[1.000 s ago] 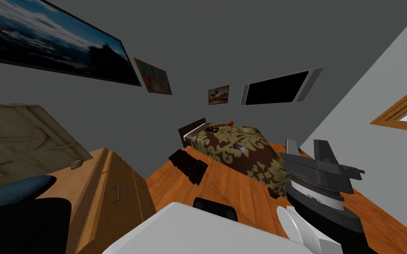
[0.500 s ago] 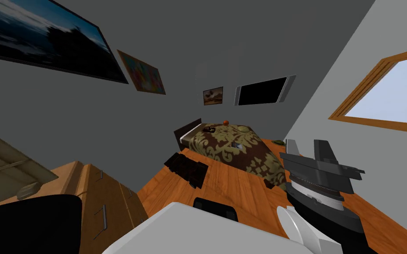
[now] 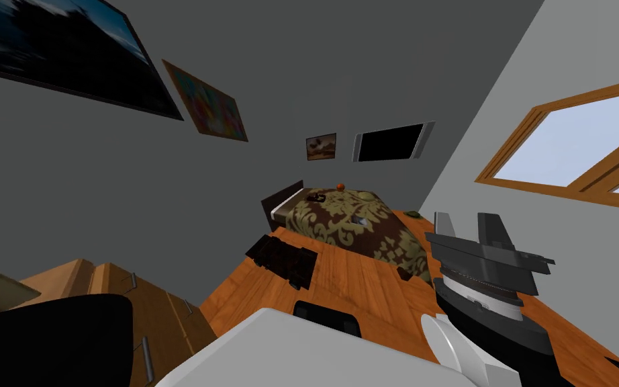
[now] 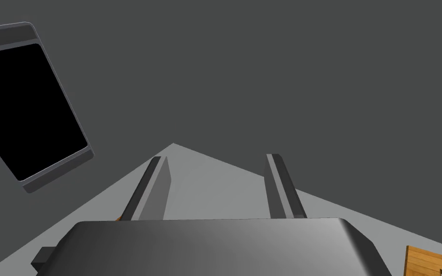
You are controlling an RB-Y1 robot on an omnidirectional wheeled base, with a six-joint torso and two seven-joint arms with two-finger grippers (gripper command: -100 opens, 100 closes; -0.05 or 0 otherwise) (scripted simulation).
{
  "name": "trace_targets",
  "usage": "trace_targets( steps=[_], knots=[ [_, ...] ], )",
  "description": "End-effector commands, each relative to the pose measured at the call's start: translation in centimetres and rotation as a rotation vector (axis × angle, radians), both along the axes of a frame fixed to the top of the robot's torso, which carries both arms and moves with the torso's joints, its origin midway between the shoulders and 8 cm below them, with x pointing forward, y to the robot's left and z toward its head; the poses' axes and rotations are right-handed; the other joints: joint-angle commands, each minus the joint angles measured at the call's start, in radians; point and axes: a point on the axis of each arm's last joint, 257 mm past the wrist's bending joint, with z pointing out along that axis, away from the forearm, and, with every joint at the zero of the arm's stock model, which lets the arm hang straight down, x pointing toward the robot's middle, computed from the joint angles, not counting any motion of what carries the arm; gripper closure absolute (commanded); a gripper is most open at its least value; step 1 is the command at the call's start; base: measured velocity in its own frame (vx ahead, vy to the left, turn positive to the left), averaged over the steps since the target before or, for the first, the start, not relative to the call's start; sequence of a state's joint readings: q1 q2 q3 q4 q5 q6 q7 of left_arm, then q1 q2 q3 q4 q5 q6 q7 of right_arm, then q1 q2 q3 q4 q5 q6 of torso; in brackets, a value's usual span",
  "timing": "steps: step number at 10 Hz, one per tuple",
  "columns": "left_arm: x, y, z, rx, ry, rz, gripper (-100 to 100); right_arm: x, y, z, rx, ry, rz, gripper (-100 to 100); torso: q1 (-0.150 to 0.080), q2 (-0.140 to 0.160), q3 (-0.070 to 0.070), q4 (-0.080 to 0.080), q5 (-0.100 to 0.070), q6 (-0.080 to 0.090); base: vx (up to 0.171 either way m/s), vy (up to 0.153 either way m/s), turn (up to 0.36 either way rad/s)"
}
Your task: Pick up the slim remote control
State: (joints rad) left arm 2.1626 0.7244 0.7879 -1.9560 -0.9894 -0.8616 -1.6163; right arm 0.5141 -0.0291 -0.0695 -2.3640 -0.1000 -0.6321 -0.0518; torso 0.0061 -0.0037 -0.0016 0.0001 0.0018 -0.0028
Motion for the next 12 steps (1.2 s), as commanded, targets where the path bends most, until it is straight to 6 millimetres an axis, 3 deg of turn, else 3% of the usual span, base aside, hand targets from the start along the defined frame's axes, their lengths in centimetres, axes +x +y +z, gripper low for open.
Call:
trace_targets(
  steps=[1, 9, 10, 11, 12],
  knots=[
    [-1.2, 0.3, -0.3, 0.006, -0.001, 0.018, -100, 0.0, 0.0, 0.0, 0.000, 0.000, 0.000, 0, 0.000, 0.000, 0.000, 0.000, 0.000, 0.000, 0.011, -0.016, -0.167],
    [-6.2, 0.1, -2.2, 0.008, -0.005, 0.095, -100, 0.0, 0.0, 0.0, 0.000, 0.000, 0.000, 0, -0.005, -0.001, 0.000, 0.000, -0.001, 0.000, 0.012, -0.033, -0.100],
    [-5.8, 0.1, -2.0, 0.009, -0.005, 0.089, -100, 0.0, 0.0, 0.0, 0.000, 0.000, 0.000, 0, -0.005, 0.000, 0.000, 0.000, -0.001, 0.000, 0.005, -0.008, -0.013],
    [-5.9, 0.0, -2.1, 0.009, -0.005, 0.089, 100, 0.0, 0.0, 0.0, 0.000, 0.000, 0.000, 0, -0.004, 0.000, 0.000, 0.000, -0.001, 0.000, 0.000, 0.000, 0.000],
    [-5.9, 0.1, -2.1, 0.009, -0.004, 0.090, 100, 0.0, 0.0, 0.0, 0.000, 0.000, 0.000, 0, -0.003, 0.000, 0.000, 0.000, -0.001, 0.000, 0.000, 0.000, 0.000]
  ],
)
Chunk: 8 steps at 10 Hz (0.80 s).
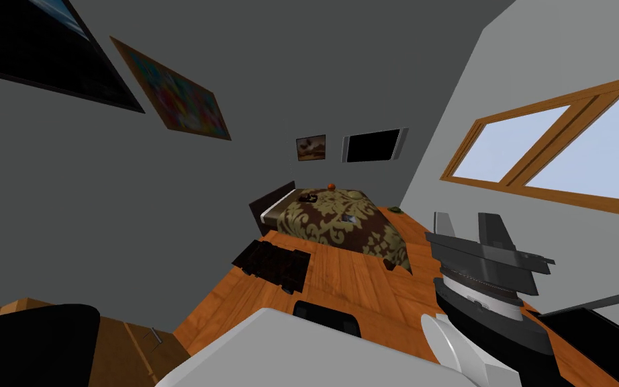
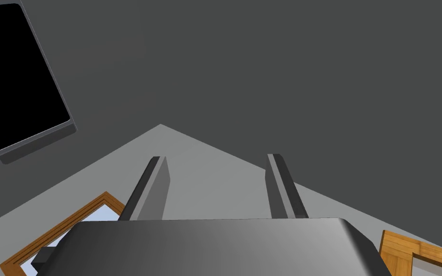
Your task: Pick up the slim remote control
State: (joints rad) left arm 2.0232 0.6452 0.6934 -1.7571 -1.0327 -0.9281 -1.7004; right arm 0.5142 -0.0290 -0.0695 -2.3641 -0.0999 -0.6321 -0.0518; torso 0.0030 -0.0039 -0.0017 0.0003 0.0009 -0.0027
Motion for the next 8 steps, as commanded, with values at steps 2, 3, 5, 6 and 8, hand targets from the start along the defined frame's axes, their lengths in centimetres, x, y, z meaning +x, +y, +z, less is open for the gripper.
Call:
trace_targets(
  steps=[2, 3, 5, 6, 8],
  knots=[
    [0.0, 0.0, 0.0, 0.000, 0.000, 0.000, 100, 0.0, 0.0, 0.0, 0.000, 0.000, 0.000, 0, 0.000, 0.000, 0.000, 0.000, 0.000, 0.000, 0.000, 0.000, 0.000],
    [0.0, 0.0, 0.0, 0.000, -0.001, -0.001, 100, 0.0, 0.0, 0.0, 0.000, 0.000, 0.000, 0, 0.000, 0.000, 0.000, 0.000, 0.000, 0.000, 0.000, 0.000, 0.000],
    [1.0, 0.2, 0.4, 0.002, 0.000, -0.015, 100, 0.0, 0.0, 0.0, 0.000, 0.000, 0.000, 0, 0.000, 0.000, 0.000, 0.000, 0.000, 0.000, -0.005, 0.012, 0.070],
    [1.6, 0.3, 0.7, 0.002, 0.000, -0.024, 100, 0.0, 0.0, 0.0, 0.000, 0.000, 0.000, 0, 0.001, 0.000, 0.000, 0.000, 0.000, -0.001, -0.013, 0.033, 0.145],
    [2.8, 0.4, 1.1, 0.002, 0.001, -0.044, 100, 0.0, 0.0, 0.0, 0.000, 0.000, 0.000, 0, 0.002, 0.000, 0.000, 0.000, 0.000, -0.001, -0.016, 0.033, 0.090]
  ],
)
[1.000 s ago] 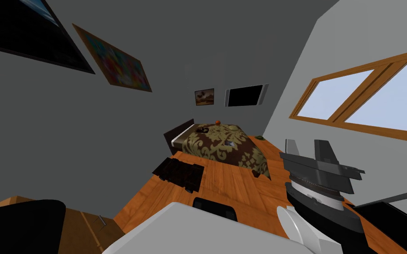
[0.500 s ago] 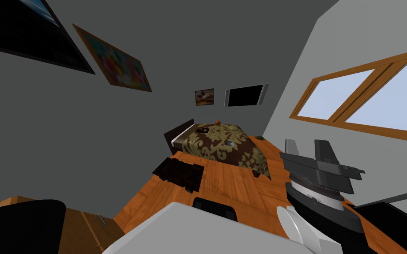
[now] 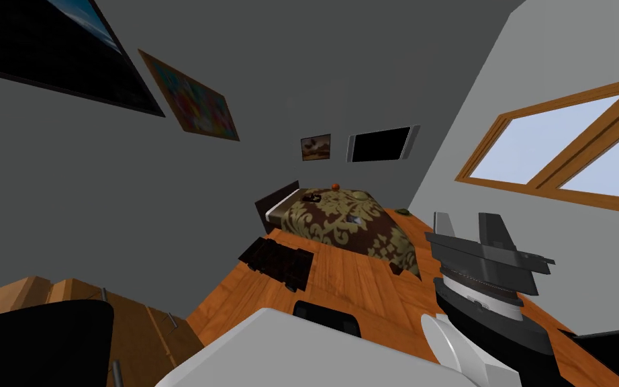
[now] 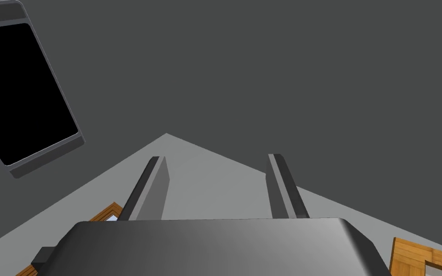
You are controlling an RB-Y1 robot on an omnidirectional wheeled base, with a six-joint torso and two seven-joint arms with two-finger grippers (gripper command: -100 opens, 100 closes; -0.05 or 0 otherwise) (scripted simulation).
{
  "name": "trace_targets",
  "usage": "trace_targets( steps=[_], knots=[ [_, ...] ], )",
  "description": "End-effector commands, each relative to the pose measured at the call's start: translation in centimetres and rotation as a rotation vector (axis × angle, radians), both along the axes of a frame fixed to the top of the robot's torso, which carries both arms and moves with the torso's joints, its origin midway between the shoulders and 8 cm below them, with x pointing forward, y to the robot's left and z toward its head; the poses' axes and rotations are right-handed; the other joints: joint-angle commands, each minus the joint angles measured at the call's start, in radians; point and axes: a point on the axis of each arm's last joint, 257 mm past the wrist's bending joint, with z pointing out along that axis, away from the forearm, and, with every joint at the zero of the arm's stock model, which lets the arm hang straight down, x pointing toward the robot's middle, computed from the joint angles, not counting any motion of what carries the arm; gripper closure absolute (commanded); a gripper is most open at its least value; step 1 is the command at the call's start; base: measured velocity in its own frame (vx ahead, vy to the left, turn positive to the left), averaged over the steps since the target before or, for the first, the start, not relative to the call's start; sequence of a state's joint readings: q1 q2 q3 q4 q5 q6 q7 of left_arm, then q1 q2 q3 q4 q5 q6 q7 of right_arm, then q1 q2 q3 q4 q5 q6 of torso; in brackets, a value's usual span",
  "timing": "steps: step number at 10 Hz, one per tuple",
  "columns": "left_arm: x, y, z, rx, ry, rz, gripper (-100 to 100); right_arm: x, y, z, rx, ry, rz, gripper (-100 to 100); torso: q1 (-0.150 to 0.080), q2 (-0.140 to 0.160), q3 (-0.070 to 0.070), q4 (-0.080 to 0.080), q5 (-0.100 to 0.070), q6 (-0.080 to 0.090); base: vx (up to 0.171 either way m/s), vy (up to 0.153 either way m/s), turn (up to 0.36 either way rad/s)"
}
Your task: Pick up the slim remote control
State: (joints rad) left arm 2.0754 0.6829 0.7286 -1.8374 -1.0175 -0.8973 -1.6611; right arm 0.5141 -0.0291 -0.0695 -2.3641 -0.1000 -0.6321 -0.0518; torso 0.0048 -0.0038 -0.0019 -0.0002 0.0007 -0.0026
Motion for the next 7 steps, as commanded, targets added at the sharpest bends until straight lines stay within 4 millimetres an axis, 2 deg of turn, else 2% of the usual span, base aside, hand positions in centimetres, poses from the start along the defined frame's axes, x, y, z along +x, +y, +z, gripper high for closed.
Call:
trace_targets(
  steps=[1, 5, 6, 7],
  knots=[
    [1.0, 0.0, 0.5, 0.000, 0.000, -0.015, 100, 0.0, 0.0, 0.0, 0.000, 0.000, 0.000, 0, 0.000, 0.000, 0.000, 0.000, 0.000, 0.000, -0.010, 0.031, 0.087],
    [3.4, -0.4, 1.2, -0.010, 0.002, -0.052, 100, 0.0, 0.0, 0.0, 0.000, 0.000, 0.000, 0, -0.001, 0.000, 0.000, 0.000, 0.000, 0.000, -0.010, 0.028, 0.101],
    [3.0, -0.3, 1.0, -0.008, 0.002, -0.047, 100, 0.0, 0.0, 0.0, 0.000, 0.000, 0.000, 0, -0.001, 0.000, 0.000, 0.000, 0.000, -0.001, -0.003, 0.012, 0.016],
    [3.1, -0.3, 1.1, -0.008, 0.002, -0.048, 0, 0.0, 0.0, 0.0, 0.000, 0.000, 0.000, 0, -0.002, 0.000, 0.000, 0.000, 0.000, 0.000, 0.000, 0.000, 0.000]
  ],
)
